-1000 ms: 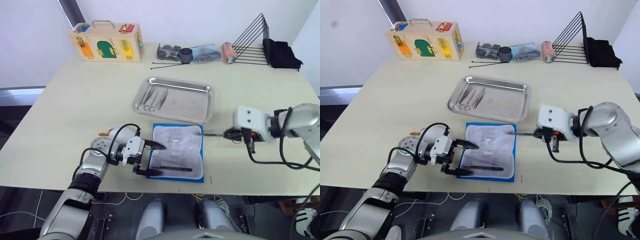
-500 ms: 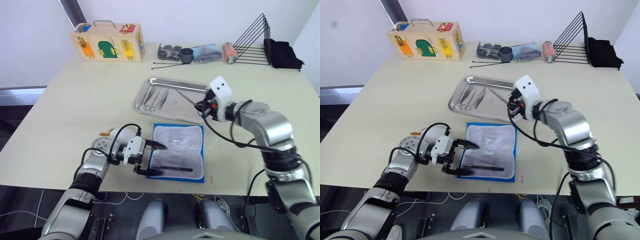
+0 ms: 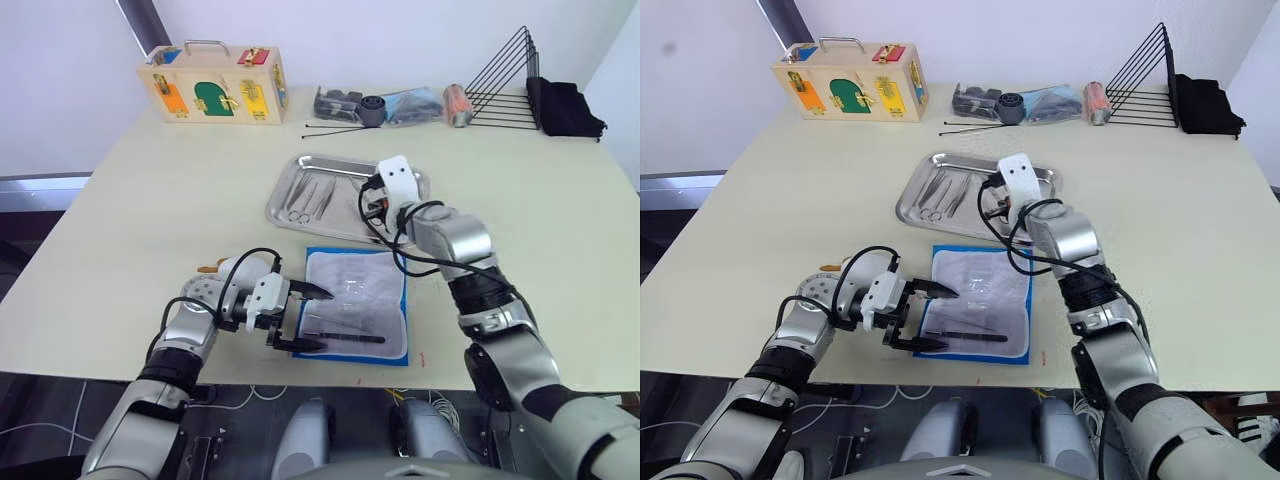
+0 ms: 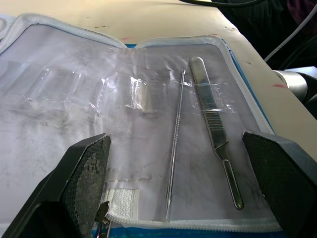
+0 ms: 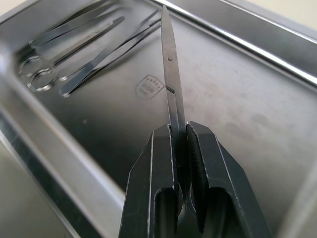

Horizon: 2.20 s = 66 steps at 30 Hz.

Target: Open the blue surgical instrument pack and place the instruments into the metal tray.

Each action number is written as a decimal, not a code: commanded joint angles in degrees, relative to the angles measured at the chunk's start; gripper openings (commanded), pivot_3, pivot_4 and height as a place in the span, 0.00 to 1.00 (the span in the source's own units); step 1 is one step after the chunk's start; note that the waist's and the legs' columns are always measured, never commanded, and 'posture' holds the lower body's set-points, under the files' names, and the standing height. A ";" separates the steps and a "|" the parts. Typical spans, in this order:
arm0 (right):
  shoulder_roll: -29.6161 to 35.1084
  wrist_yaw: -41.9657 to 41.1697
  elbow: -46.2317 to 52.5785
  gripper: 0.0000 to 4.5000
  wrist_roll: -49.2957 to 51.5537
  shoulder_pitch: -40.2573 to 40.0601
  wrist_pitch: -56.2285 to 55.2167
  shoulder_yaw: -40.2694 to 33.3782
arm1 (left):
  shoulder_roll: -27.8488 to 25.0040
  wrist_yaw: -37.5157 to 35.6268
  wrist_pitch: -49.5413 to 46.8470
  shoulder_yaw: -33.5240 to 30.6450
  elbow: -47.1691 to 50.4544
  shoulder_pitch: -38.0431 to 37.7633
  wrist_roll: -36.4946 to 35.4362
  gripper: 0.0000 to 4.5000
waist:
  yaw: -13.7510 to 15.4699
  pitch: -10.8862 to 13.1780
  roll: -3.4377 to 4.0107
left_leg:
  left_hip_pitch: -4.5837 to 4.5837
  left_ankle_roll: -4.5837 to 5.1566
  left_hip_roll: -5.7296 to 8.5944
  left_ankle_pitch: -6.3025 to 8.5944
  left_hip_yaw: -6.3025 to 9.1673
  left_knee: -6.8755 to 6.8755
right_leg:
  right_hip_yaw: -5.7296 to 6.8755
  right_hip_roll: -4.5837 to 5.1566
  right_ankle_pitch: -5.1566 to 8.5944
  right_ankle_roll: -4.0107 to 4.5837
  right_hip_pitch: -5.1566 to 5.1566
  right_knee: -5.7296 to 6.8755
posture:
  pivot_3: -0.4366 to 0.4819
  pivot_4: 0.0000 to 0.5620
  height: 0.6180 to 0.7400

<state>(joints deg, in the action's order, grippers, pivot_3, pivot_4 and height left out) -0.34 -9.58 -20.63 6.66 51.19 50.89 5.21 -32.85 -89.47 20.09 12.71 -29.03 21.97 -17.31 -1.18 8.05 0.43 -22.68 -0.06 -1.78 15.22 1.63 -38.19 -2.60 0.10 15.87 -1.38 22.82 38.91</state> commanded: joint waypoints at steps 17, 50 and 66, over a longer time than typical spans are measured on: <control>-7.87 3.36 -24.32 0.20 2.75 11.42 -9.56 -8.57 | -0.05 0.73 -2.36 1.61 -0.12 -4.37 3.94 1.00 | -0.96 0.01 0.02 | 0.04 0.00 0.00 0.00 0.17 0.08 | -0.01 0.01 0.00 0.00 -0.01 0.00 | 0.48 0.27 1.00; 32.91 -48.34 42.77 0.98 22.33 -35.07 -20.51 -7.35 | 0.05 -0.97 -1.04 1.55 -2.66 -3.03 4.17 1.00 | -0.80 0.05 0.01 | -0.01 0.01 0.10 0.00 0.17 0.09 | -0.01 0.03 0.05 -0.09 -0.06 -0.11 | 0.48 0.27 1.00; 54.57 -76.89 38.46 0.98 35.63 -46.41 -28.97 -27.92 | -0.16 -1.63 -0.36 1.48 -4.34 -2.29 4.08 1.00 | -0.73 0.09 -0.06 | 0.09 0.01 0.12 0.01 0.13 0.08 | -0.04 0.02 0.08 -0.14 -0.15 -0.10 | 0.48 0.27 1.00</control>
<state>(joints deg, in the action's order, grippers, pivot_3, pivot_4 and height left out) 53.22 -84.79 17.19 40.81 4.60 23.27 -20.18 -32.70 -89.58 20.23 11.86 -29.17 21.45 -16.93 -1.91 8.14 0.37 -22.57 -0.05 -1.66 15.23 1.74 -38.10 -2.66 0.12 15.95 -1.51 22.64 38.81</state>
